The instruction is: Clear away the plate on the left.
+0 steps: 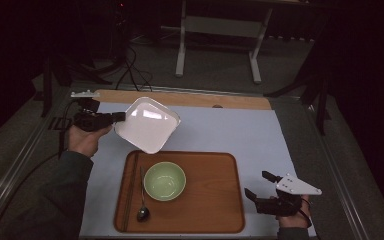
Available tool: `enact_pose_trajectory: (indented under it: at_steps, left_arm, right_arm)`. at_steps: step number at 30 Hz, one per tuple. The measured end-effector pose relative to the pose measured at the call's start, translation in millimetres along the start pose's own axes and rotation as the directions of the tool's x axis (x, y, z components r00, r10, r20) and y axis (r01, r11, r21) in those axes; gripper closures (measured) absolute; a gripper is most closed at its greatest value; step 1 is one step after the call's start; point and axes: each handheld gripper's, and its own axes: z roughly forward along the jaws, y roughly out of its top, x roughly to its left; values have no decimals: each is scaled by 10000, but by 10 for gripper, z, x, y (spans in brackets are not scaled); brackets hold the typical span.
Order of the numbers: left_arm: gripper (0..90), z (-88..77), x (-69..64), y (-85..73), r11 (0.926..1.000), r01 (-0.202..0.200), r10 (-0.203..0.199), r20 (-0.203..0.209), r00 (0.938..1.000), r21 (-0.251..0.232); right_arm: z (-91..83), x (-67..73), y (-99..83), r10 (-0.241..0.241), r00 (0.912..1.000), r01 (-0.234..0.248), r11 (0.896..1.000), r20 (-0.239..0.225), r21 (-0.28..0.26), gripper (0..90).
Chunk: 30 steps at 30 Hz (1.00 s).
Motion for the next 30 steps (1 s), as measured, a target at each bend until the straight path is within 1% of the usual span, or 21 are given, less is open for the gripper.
enact_pose_trajectory:
  at_steps: [4,6,11,18,27,29,30]
  left_arm:
    - [891,71,-66,6,9998,-116,114,178,9998,131]
    - [891,108,-108,8,9995,-241,235,267,9994,193]
    - [890,183,-193,10,9980,-493,477,404,9980,392]
    - [890,284,-299,11,9957,-723,688,606,9958,573]
    - [890,390,-451,13,9898,-1153,1078,899,9901,831]
    - [890,404,-475,12,9896,-1176,1095,965,9893,826]
    - [890,433,-527,13,9880,-1285,1190,1075,9871,863]
  right_arm:
    - [-3,-1,-1,19,10000,-19,10000,12,8,138]
    - [-3,-1,-2,22,10000,-22,10000,11,0,138]
    - [-2,0,-2,27,10000,-27,10000,6,0,138]
    - [-2,-2,-3,62,10000,-62,10000,6,-21,138]
    - [-8,-8,-4,87,10000,-87,10000,34,-42,138]
    - [-8,-9,-4,77,10000,-77,10000,37,-49,138]
    - [-8,-9,-4,77,10000,-77,10000,43,-50,138]
